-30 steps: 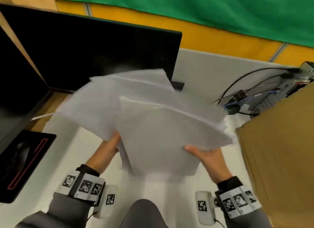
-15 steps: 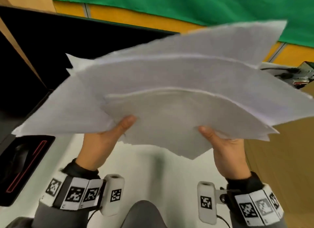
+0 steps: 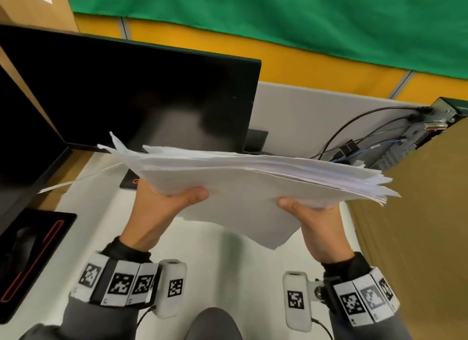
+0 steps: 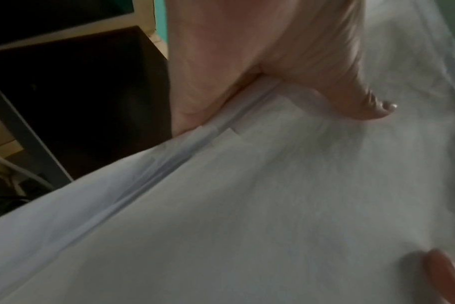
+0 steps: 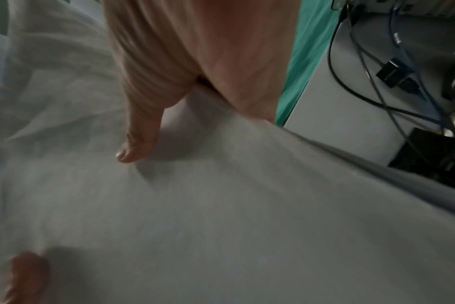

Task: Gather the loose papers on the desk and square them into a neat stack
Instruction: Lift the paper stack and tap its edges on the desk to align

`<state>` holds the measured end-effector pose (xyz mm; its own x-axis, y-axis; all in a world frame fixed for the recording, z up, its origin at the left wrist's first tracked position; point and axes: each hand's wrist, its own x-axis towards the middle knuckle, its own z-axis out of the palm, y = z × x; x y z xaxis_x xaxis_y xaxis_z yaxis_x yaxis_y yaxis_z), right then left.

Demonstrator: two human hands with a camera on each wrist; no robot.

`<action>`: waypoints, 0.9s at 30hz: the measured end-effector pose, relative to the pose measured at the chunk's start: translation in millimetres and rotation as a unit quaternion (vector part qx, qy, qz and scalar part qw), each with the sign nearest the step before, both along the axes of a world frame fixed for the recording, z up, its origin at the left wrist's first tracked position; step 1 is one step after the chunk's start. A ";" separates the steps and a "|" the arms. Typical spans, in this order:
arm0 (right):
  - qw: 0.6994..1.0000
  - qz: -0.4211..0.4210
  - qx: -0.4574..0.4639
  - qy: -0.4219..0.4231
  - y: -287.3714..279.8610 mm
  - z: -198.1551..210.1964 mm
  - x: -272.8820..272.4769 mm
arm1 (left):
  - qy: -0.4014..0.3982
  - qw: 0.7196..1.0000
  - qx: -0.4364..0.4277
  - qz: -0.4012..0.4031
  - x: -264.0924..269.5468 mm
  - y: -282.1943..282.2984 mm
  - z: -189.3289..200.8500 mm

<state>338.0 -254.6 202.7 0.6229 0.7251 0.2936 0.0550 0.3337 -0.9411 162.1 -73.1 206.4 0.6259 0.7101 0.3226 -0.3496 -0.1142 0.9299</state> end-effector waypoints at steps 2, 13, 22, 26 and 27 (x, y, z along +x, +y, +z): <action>0.998 -0.026 -0.054 0.021 0.5 -16.5 4.7 | 0.015 0.999 -0.033 0.032 -1.8 3.0 -13.5; 0.980 -0.164 -0.098 0.050 23.5 -39.0 -1.4 | 0.048 0.982 -0.105 0.148 14.5 4.9 -56.0; 0.979 -0.169 -0.089 0.074 26.3 -46.4 -1.2 | 0.237 0.966 0.036 0.100 3.6 15.1 -89.7; 0.984 -0.149 -0.076 0.058 27.0 -43.4 3.0 | 0.234 0.963 -0.015 0.135 7.8 17.0 -98.9; 0.987 -0.134 -0.068 0.052 25.8 -43.6 5.7 | 0.213 0.965 -0.037 0.146 9.6 17.2 -94.6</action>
